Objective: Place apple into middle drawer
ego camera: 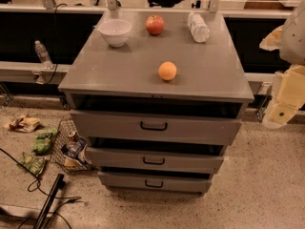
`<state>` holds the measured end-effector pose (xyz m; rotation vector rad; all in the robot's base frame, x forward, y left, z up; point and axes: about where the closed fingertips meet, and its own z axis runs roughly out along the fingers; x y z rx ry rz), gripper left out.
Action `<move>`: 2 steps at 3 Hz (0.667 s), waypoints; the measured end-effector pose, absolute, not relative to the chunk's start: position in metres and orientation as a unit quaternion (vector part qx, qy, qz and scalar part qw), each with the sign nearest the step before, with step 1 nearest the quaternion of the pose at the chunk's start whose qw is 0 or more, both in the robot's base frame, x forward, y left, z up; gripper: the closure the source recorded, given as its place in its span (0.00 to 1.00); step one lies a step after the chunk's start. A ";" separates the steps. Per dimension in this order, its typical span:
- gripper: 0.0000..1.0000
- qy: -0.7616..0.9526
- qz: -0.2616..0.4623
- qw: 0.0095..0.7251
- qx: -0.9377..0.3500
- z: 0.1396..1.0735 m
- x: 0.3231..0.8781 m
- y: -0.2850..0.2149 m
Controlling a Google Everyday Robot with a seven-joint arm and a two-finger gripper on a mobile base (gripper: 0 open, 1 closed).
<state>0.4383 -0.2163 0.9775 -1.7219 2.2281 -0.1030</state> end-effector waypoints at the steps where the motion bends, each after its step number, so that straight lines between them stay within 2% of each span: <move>1: 0.00 0.780 -0.036 0.161 -0.603 0.978 0.438 -0.216; 2: 0.00 0.785 -0.007 0.221 -0.578 0.985 0.477 -0.212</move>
Offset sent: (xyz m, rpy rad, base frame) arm 0.1227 0.0071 0.0283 0.3999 -0.1717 -0.1004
